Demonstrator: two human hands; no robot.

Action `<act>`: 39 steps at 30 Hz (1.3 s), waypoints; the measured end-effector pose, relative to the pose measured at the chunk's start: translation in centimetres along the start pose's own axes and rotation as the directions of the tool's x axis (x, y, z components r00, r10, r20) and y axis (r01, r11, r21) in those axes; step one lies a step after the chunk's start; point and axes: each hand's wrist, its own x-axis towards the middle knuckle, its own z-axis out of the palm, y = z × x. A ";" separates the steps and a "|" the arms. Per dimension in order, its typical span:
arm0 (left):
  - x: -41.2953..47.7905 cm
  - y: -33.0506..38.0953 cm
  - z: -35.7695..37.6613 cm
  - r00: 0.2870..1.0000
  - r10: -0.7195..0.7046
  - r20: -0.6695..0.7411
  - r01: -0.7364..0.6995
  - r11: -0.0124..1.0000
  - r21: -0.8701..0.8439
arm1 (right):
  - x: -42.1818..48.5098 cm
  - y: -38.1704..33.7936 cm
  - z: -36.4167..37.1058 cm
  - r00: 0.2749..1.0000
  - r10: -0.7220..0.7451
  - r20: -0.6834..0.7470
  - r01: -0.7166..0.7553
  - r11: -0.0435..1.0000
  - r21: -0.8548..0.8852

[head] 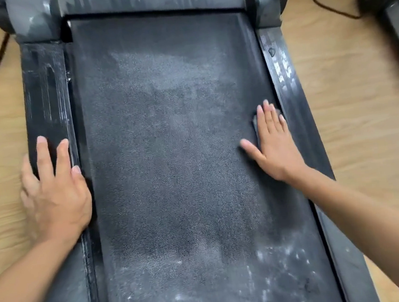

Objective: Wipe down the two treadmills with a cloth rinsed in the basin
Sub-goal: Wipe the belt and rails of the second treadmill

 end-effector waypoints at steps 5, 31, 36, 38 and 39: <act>-0.2 0.3 -0.1 1.000 -0.002 0.003 0.002 1.000 -0.005 | -18.5 -1.8 3.5 0.989 -0.054 0.135 0.057 0.998 -0.019; 0.0 -0.3 0.3 1.000 -0.013 -0.003 0.013 0.999 0.031 | -13.3 -9.3 3.9 1.000 -0.016 -0.004 0.016 0.912 0.410; 0.2 -0.2 0.5 1.000 -0.019 -0.005 0.019 0.999 0.039 | -12.5 -6.8 2.4 0.985 -0.012 -0.173 0.058 0.964 0.261; 0.2 -0.3 0.5 1.000 -0.028 -0.009 0.028 0.999 0.037 | -11.6 -6.2 1.6 0.994 -0.031 -0.106 0.053 0.977 0.208; 0.2 -0.4 0.5 0.999 -0.031 -0.011 0.031 0.999 0.037 | -11.0 -5.8 1.0 0.998 -0.057 -0.038 0.064 0.973 0.220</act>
